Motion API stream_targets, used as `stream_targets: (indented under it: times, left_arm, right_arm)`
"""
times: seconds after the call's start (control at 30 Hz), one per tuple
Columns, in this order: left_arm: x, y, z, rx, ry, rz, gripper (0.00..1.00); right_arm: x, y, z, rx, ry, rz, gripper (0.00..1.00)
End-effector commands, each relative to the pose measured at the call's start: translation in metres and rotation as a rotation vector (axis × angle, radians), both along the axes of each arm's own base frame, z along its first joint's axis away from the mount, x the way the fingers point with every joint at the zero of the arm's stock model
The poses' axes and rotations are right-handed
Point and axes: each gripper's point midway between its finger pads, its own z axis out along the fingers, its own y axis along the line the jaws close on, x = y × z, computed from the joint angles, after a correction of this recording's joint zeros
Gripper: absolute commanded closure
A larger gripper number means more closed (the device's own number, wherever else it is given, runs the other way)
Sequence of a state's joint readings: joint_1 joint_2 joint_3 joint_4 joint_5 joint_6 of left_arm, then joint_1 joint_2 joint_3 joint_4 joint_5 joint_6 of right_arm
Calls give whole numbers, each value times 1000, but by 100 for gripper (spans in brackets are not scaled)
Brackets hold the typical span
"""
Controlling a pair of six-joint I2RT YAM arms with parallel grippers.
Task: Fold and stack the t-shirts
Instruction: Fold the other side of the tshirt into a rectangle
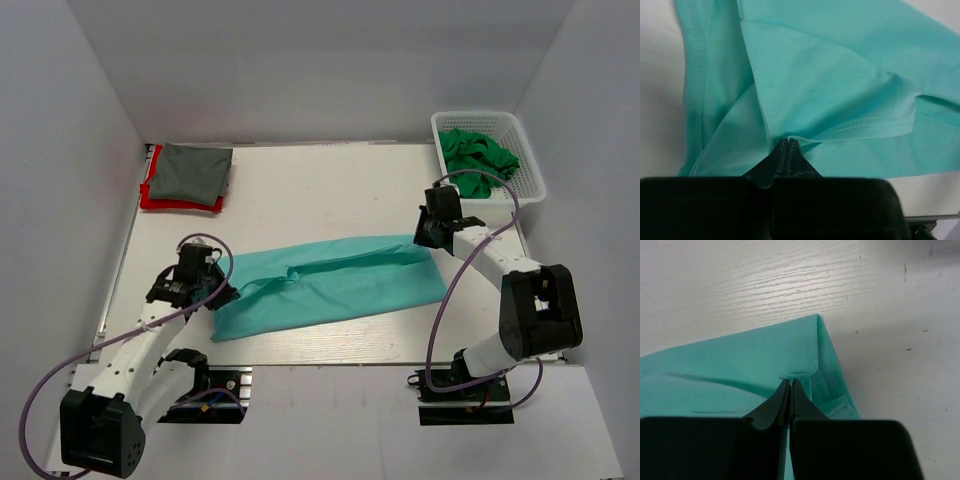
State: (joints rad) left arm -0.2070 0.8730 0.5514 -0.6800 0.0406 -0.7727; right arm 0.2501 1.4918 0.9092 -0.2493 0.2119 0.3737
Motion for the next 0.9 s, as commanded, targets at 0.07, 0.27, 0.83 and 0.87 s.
stream_targets:
  times: [0.07,0.27,0.83,0.87]
  left_arm:
    - [-18,-7,-18,-41,113,6,98]
    - [-37,-16,-23,-78,232,-35,54]
    - [53,-35,41,-76,1,-149,0]
    - [51,-39,33,-94,20,-162,0]
  right_arm:
    - [3,-7,9,-9,-64,-37,100]
    - [-15,-33,-6,-80,-14,-177,79]
    - [0,58,55,186,-172,244,10]
    - [-2,63,49,203,-146,268,10]
